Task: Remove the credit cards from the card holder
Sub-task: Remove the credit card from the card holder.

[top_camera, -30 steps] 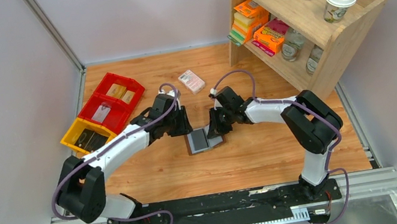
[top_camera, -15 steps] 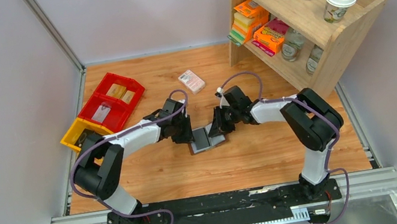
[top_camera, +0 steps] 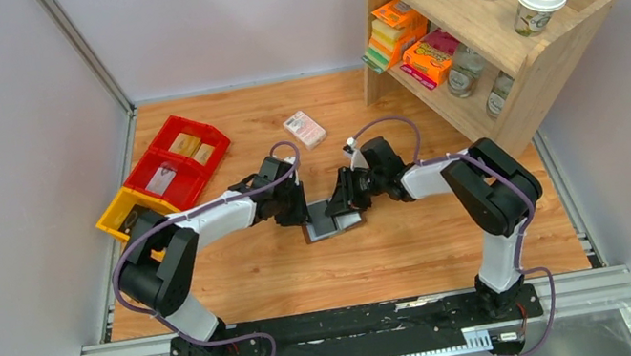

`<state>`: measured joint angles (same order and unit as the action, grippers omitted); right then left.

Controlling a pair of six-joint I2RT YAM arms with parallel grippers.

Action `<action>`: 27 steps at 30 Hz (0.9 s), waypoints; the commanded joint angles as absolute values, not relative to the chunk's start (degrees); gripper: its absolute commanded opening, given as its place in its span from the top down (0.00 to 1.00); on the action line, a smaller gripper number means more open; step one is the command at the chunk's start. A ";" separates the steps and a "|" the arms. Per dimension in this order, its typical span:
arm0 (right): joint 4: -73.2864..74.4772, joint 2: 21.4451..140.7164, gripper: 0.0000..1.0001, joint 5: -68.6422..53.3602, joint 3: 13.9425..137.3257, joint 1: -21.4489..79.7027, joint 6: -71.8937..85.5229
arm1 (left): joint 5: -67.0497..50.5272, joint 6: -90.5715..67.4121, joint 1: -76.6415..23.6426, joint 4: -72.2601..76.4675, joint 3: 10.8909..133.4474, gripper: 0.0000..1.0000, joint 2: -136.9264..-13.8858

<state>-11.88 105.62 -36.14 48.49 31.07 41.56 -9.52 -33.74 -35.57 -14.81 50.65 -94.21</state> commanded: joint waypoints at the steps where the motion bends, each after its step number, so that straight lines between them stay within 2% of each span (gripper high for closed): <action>1: -15.73 106.70 0.66 -38.14 48.69 31.03 41.92 | -6.68 -32.17 -35.51 -18.11 48.69 0.77 -97.29; 7: -15.82 105.65 0.69 -38.41 48.78 31.03 41.31 | -6.42 -32.08 -35.51 -18.19 48.52 0.78 -97.29; 11: -18.36 104.50 0.81 -39.72 47.90 31.03 41.57 | -5.71 -32.08 -35.51 -18.63 48.60 0.78 -97.47; 21: -29.34 104.06 1.00 -45.17 45.70 31.11 45.52 | -3.87 -31.73 -35.42 -20.92 49.31 0.78 -98.00; 27: -33.57 105.38 1.00 -47.46 45.97 31.11 47.81 | -3.95 -31.64 -35.42 -21.27 49.57 0.78 -98.00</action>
